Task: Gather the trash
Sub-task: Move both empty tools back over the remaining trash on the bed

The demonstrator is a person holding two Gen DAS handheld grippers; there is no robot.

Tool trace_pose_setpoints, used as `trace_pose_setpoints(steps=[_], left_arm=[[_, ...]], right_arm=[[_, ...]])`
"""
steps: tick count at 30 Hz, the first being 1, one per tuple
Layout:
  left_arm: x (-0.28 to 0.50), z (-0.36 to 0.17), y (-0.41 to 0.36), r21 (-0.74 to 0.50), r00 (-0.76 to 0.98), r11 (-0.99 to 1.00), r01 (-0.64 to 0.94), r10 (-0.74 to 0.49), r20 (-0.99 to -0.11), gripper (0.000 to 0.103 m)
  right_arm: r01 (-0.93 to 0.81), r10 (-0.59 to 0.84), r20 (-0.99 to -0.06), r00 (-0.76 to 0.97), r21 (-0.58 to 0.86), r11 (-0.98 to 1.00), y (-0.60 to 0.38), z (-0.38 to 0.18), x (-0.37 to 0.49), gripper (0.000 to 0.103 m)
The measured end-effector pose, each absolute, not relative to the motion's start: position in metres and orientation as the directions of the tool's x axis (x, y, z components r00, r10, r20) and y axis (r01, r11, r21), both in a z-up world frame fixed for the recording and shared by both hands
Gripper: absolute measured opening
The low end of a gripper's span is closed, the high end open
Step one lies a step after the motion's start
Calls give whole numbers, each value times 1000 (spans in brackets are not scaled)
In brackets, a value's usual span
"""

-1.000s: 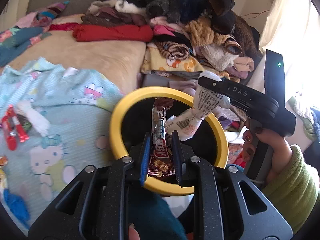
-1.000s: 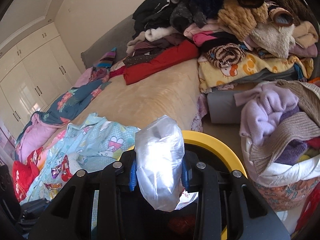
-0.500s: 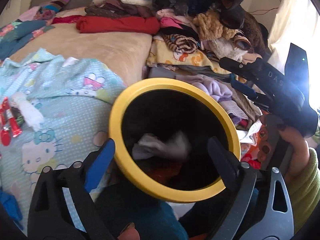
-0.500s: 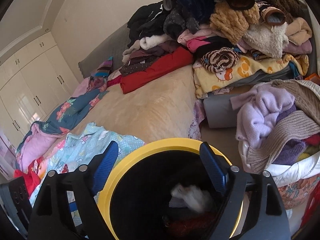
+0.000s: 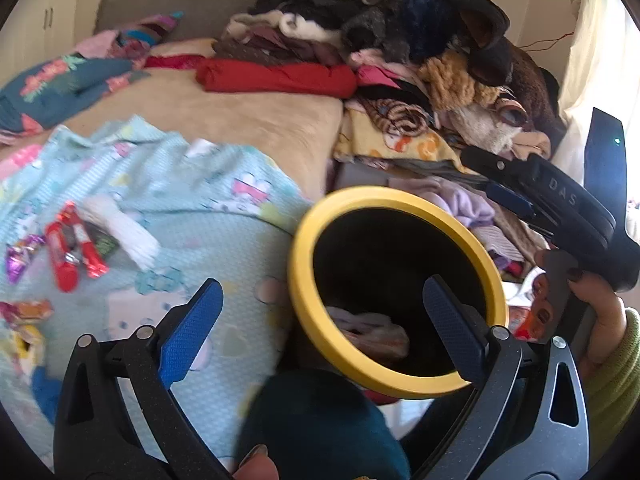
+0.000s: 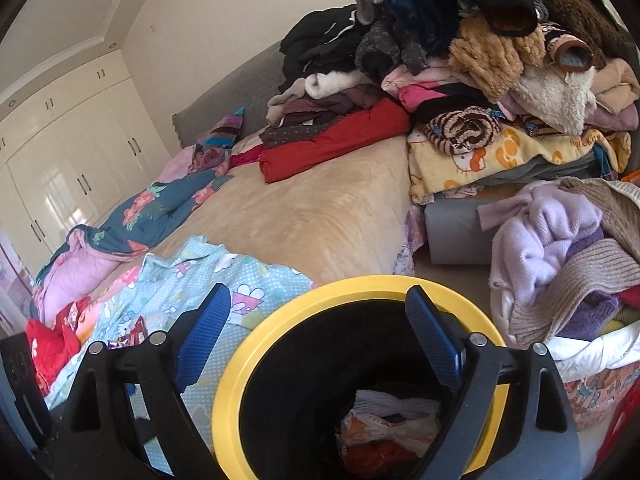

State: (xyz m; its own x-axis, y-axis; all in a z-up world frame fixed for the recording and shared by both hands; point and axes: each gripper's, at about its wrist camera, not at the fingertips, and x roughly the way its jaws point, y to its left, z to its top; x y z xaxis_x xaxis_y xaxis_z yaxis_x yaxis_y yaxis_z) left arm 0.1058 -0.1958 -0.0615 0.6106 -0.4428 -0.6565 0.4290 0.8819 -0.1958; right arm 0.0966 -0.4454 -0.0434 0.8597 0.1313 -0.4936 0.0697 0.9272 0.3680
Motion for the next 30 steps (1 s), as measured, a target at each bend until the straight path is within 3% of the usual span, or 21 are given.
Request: trace_pose_setpoints(steps=[6,30], left_arm=[[103,-50,-176,-148,672,906,397,-397,-626,92],[108,-22,-93,-147,793,963,226,-270,-547,92]], right_arm=[[25,157,-493,856,342,940,-423,-41,100,87],[-143,263,-486,834,270,952,-345,-33,98,88]])
